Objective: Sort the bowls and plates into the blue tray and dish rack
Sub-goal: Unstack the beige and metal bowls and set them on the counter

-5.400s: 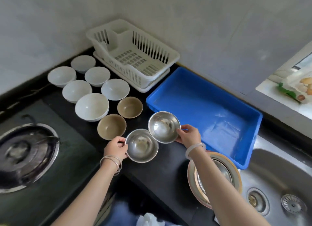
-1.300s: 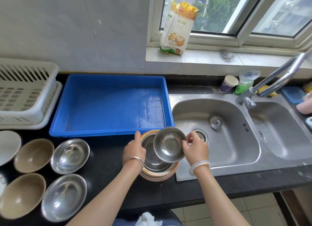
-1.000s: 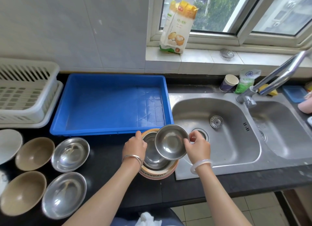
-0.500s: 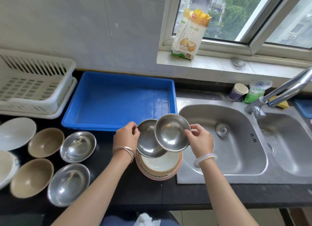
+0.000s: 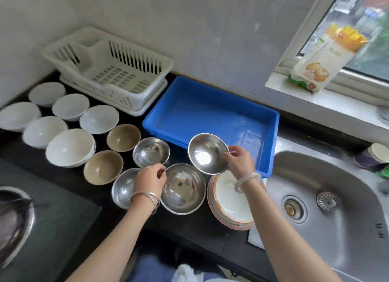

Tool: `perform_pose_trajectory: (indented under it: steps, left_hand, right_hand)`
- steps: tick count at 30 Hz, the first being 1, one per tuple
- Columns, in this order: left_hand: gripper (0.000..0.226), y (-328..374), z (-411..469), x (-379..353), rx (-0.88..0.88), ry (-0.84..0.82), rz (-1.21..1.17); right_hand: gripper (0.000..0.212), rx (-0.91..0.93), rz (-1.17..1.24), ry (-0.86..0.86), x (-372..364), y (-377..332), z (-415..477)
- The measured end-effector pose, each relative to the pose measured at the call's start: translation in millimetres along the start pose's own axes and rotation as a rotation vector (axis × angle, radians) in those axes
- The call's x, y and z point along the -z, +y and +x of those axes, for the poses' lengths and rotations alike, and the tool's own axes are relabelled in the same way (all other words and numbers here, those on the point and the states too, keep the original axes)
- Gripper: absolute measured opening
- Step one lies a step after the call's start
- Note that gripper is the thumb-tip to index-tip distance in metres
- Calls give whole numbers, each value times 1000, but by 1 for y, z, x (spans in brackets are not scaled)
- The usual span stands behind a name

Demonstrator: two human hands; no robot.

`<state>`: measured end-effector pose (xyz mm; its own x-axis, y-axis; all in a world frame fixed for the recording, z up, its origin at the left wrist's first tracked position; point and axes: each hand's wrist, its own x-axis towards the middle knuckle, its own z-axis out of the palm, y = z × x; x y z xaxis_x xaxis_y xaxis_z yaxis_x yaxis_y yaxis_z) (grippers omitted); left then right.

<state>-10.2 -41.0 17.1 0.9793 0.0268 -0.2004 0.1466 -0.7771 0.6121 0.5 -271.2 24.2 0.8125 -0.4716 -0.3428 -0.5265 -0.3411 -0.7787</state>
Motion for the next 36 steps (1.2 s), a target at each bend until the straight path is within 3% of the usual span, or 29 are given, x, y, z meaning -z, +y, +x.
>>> perform_pose_trajectory:
  steps: [3,11,25,36]
  left_hand:
    - [20,-15,-6,-6,67,-31,-12]
    - [19,-30,-11,-22,116,-104,13]
    - [17,-34,-6,-37,80,-119,92]
    - [31,-38,2,-40,32,-124,94]
  right_hand:
    - [23,2,-94,-73,-24,-5,9]
    - [29,16,-341,-158,-58,-7,18]
    - [18,-58,-571,-173,-77,-7,21]
    - [21,-142,-542,-222,-89,-10,16]
